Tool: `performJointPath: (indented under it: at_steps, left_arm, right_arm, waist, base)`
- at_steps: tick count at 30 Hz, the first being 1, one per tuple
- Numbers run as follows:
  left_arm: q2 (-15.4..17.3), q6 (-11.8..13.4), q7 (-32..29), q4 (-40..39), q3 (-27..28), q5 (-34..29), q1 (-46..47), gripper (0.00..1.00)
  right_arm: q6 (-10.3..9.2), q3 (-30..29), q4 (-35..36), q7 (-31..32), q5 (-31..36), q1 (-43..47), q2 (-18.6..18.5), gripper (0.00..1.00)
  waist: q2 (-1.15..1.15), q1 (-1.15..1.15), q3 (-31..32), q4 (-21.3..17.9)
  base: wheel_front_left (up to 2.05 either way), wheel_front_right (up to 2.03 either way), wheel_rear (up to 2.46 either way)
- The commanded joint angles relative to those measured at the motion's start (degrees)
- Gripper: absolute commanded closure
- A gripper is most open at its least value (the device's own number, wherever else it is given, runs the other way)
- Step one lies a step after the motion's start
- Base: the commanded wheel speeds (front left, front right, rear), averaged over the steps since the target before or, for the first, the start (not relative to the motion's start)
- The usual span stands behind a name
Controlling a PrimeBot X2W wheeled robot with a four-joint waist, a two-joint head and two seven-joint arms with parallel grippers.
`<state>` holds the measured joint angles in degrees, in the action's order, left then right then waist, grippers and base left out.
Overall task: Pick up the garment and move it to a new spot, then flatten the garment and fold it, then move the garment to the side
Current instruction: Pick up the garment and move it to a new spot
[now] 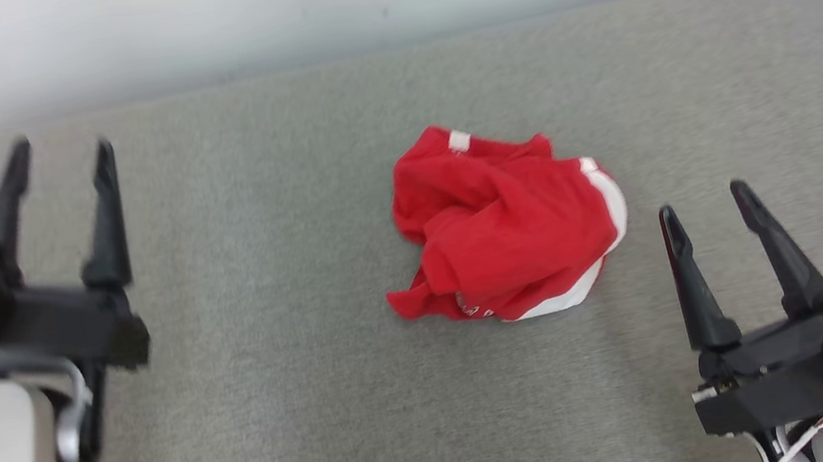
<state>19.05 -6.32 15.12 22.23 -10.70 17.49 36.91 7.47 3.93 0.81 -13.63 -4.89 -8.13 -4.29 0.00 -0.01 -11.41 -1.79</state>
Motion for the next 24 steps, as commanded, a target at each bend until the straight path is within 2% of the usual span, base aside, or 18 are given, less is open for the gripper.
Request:
performJointPath:
  at_steps: [1, 16, 24]
  left_arm:
    - [-0.5, 0.3, 0.0, -0.6, 0.4, 0.0, -2.3, 0.0]
    - [-4.0, 2.2, 0.0, -9.7, 5.3, -0.2, -21.9, 0.0]
    - [-5.9, 4.2, 0.0, -14.9, 8.0, -0.1, -30.8, 0.0]
  right_arm:
    - [0.05, -0.3, -0.7, -0.3, -0.4, 0.9, 0.2, 0.0]
    - [0.05, -0.6, -6.5, -1.2, -0.9, 3.6, 0.8, 0.0]
    - [0.05, -1.3, -8.5, -1.5, -1.0, 4.9, 0.8, 0.0]
  waist:
    - [0.0, 0.01, 3.1, -2.1]
    - [0.0, 0.01, 8.3, -0.7]
    - [0.0, 0.01, 9.8, 0.0]
  base:
    - [0.0, 0.0, 0.0]
    - [0.0, 0.0, 0.0]
    - [0.0, 0.0, 0.0]
